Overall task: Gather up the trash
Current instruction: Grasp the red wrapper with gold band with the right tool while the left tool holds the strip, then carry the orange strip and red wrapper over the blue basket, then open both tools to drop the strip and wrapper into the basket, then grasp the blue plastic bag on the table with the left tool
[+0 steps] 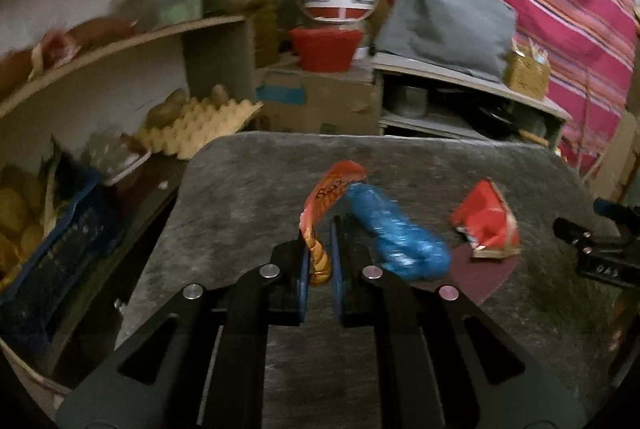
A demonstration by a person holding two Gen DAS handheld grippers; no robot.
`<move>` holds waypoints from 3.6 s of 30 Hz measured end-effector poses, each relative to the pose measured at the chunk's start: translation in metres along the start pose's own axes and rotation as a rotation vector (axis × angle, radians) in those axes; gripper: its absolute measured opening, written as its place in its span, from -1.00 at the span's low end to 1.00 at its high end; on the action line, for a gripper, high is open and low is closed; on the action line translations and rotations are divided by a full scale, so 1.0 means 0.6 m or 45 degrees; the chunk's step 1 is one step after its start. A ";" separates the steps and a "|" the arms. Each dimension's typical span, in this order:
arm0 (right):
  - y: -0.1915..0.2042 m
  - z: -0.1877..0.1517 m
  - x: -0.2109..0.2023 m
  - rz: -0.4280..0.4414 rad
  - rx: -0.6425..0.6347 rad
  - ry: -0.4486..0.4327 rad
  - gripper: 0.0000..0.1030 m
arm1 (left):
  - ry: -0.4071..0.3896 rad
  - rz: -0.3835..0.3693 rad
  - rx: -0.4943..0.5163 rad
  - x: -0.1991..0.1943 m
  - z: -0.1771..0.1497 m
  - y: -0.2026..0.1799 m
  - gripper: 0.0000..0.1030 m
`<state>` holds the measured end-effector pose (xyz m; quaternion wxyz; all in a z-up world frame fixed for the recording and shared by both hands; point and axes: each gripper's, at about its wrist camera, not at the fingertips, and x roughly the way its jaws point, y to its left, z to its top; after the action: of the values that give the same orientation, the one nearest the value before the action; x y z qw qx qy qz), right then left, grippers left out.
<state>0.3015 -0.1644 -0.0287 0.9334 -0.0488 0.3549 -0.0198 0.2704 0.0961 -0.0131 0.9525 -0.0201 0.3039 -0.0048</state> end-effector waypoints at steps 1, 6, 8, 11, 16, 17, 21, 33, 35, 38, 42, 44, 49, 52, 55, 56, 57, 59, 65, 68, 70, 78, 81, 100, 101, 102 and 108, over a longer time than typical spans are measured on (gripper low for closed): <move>0.014 0.004 0.007 0.006 -0.008 0.006 0.79 | 0.007 0.003 -0.019 0.004 -0.001 0.012 -0.84; 0.062 0.019 0.041 0.020 -0.020 0.042 0.79 | 0.029 0.033 -0.071 0.014 -0.003 0.051 -0.84; 0.078 0.021 0.059 0.022 -0.039 0.071 0.78 | 0.027 0.030 -0.092 0.012 -0.001 0.061 -0.84; 0.090 0.018 0.079 0.035 -0.064 0.125 0.59 | 0.018 0.020 -0.121 0.008 0.002 0.070 -0.84; 0.081 0.008 0.080 0.165 -0.049 0.150 -0.22 | 0.020 0.021 -0.127 0.006 0.003 0.070 -0.84; 0.077 0.006 0.073 0.157 -0.061 0.127 -0.23 | 0.020 0.022 -0.122 0.005 0.003 0.066 -0.84; 0.036 0.000 0.026 0.156 -0.052 0.042 -0.32 | 0.004 0.006 -0.101 -0.006 0.009 0.047 -0.84; -0.216 -0.074 -0.105 0.031 0.179 -0.042 -0.32 | -0.026 -0.163 0.101 -0.043 0.013 -0.134 -0.84; -0.252 -0.087 -0.115 -0.005 0.206 -0.048 -0.32 | -0.032 -0.203 0.136 -0.050 0.009 -0.174 -0.84; -0.324 -0.116 -0.125 -0.075 0.279 -0.044 -0.32 | -0.030 -0.238 0.177 -0.057 0.000 -0.228 -0.84; -0.395 -0.135 -0.149 -0.131 0.344 -0.065 -0.32 | -0.003 -0.314 0.230 -0.064 -0.021 -0.315 -0.84; -0.425 -0.142 -0.163 -0.156 0.360 -0.079 -0.32 | -0.006 -0.334 0.255 -0.072 -0.028 -0.355 -0.84; -0.516 -0.173 -0.186 -0.218 0.428 -0.064 -0.32 | -0.014 -0.413 0.343 -0.097 -0.042 -0.447 -0.84; -0.569 -0.192 -0.201 -0.245 0.501 -0.071 -0.32 | -0.032 -0.476 0.386 -0.122 -0.050 -0.509 -0.84; -0.616 -0.217 -0.214 -0.286 0.555 -0.068 -0.32 | -0.031 -0.569 0.395 -0.142 -0.061 -0.569 -0.84; -0.628 -0.224 -0.216 -0.303 0.566 -0.062 -0.32 | -0.032 -0.588 0.403 -0.147 -0.068 -0.584 -0.84; -0.646 -0.235 -0.217 -0.317 0.589 -0.055 -0.32 | -0.035 -0.612 0.421 -0.154 -0.075 -0.608 -0.84; -0.671 -0.250 -0.219 -0.328 0.625 -0.045 -0.32 | -0.029 -0.651 0.453 -0.163 -0.089 -0.649 -0.84; -0.712 -0.280 -0.236 -0.378 0.652 -0.040 -0.32 | 0.010 -0.766 0.490 -0.178 -0.121 -0.749 -0.84; -0.733 -0.296 -0.245 -0.417 0.657 -0.035 -0.32 | 0.022 -0.795 0.530 -0.184 -0.138 -0.795 -0.84; -0.746 -0.304 -0.250 -0.415 0.677 -0.039 -0.32 | 0.033 -0.814 0.562 -0.187 -0.153 -0.826 -0.84; -0.778 -0.329 -0.259 -0.412 0.727 -0.035 -0.31 | 0.098 -0.840 0.688 -0.171 -0.208 -0.921 -0.82; -0.785 -0.336 -0.258 -0.406 0.746 -0.028 -0.31 | 0.118 -0.851 0.690 -0.164 -0.212 -0.933 -0.81; -0.755 -0.327 -0.220 -0.423 0.737 0.031 0.35 | -0.044 -0.707 0.511 -0.180 -0.138 -0.811 0.82; -0.751 -0.326 -0.216 -0.442 0.741 0.047 0.49 | -0.055 -0.685 0.507 -0.179 -0.134 -0.795 0.86; -0.750 -0.325 -0.214 -0.449 0.741 0.054 0.54 | -0.064 -0.663 0.503 -0.178 -0.129 -0.778 0.89; -0.732 -0.316 -0.195 -0.490 0.775 0.092 0.55 | -0.062 -0.511 0.392 -0.137 -0.101 -0.641 0.89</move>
<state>0.0871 -0.6075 -0.0458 0.8712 0.1661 0.3497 -0.3018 0.1693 -0.2885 0.0008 0.9314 0.0652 0.2663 -0.2394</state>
